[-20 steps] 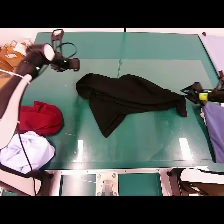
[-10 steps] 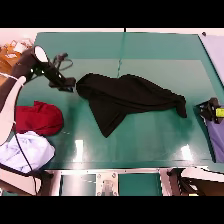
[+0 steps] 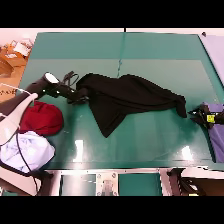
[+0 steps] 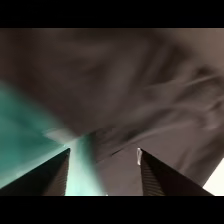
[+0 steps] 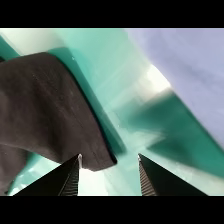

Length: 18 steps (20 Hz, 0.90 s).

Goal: Fold the shirts.

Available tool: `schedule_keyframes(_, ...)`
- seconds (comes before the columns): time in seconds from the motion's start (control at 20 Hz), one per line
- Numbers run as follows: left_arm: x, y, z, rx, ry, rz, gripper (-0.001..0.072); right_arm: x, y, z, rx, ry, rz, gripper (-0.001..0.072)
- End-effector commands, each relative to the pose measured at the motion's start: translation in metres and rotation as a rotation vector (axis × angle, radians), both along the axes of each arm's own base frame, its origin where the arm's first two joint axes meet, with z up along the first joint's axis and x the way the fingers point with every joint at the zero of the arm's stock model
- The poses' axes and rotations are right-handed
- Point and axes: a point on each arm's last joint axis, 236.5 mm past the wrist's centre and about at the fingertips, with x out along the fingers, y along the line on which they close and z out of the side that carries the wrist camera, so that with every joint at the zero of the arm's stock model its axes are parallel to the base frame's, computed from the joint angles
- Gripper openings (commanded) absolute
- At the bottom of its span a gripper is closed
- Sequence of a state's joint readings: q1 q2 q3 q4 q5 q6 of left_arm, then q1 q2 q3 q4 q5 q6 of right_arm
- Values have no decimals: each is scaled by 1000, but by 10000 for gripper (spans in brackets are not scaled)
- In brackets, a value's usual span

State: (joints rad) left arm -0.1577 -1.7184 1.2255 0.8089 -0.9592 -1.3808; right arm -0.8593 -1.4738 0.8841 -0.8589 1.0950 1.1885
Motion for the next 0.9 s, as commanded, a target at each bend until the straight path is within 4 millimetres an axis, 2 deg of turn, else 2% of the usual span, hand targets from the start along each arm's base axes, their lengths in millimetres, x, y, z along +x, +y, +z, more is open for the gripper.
schedule_keyframes(0.0, -4, -35, -27, -5, -6, 5, 446, 2, -4, -5, -24, 2, -5, 422)
schedule_keyframes(0.05, -4, -41, -31, -11, -4, 10, 346, 2, -4, -6, -24, 2, -5, 422)
schedule_keyframes(0.15, -5, -45, -26, -20, -19, -25, 22, 1, -4, -6, -26, 0, 5, 422)
schedule_keyframes(0.25, -18, -36, -15, -6, 4, -107, 23, 1, -3, -8, -26, 0, 14, 423)
schedule_keyframes(0.4, -34, 12, 2, 110, 39, -168, 23, -2, 1, -11, -29, -5, 55, 426)
schedule_keyframes(0.45, -35, 31, 9, 153, 38, -168, 23, -5, 4, -13, -21, 1, 55, 444)
schedule_keyframes(0.5, -35, 46, 17, 172, 34, -165, 24, -8, 8, -16, -11, 8, 54, 504)
schedule_keyframes(0.55, -33, 55, 21, 176, 29, -153, 24, -11, 12, -19, 0, 17, 56, 503)
schedule_keyframes(0.65, -30, 61, 23, 177, 14, -149, 24, -17, 30, -26, 30, 38, 91, 504)
schedule_keyframes(0.85, -16, 59, 26, 169, -42, -127, 25, -23, 74, -34, 73, 65, 213, 503)
